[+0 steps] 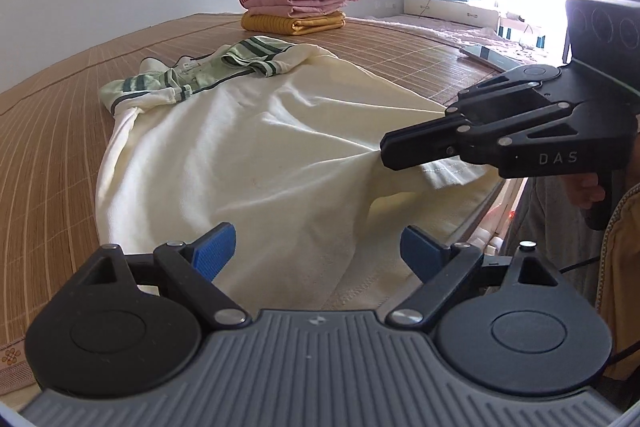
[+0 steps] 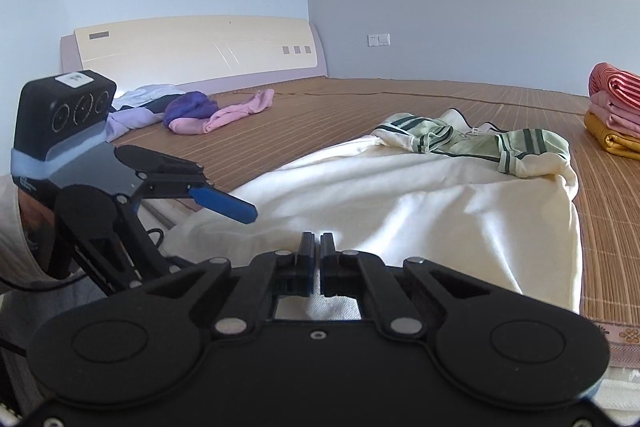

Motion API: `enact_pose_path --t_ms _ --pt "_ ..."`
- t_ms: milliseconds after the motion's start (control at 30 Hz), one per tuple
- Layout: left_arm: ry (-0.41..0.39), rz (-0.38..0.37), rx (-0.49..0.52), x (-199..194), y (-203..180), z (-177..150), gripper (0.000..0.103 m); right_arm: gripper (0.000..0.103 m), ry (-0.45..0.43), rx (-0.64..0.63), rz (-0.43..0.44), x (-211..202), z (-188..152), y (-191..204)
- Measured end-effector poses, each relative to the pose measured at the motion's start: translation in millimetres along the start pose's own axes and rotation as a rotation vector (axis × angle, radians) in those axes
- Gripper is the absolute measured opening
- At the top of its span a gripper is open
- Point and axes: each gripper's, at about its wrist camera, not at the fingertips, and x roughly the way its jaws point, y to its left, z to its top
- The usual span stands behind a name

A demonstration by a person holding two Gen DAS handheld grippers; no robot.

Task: Fold clothes
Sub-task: 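Grasp the hem with the right gripper while the left gripper grasps the hem too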

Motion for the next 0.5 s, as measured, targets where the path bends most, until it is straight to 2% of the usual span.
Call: enact_pose_path --t_ms 100,233,300,367,500 --pt "-0.035 0.141 0.085 6 -14 3 0.093 0.003 -0.018 0.013 -0.001 -4 1 0" --pt "-0.012 0.317 0.282 16 -29 1 0.093 0.003 -0.022 0.031 0.001 -4 1 -4" --pt "0.004 0.387 0.342 16 -28 -3 0.093 0.003 -0.025 0.046 0.02 -3 0 -5" --pt "0.028 0.426 0.356 12 -21 -6 0.093 0.003 -0.031 0.065 0.053 -5 -1 -6" --pt "0.061 0.471 0.315 -6 -1 -12 0.092 0.003 -0.007 0.063 0.084 -3 -3 -5"
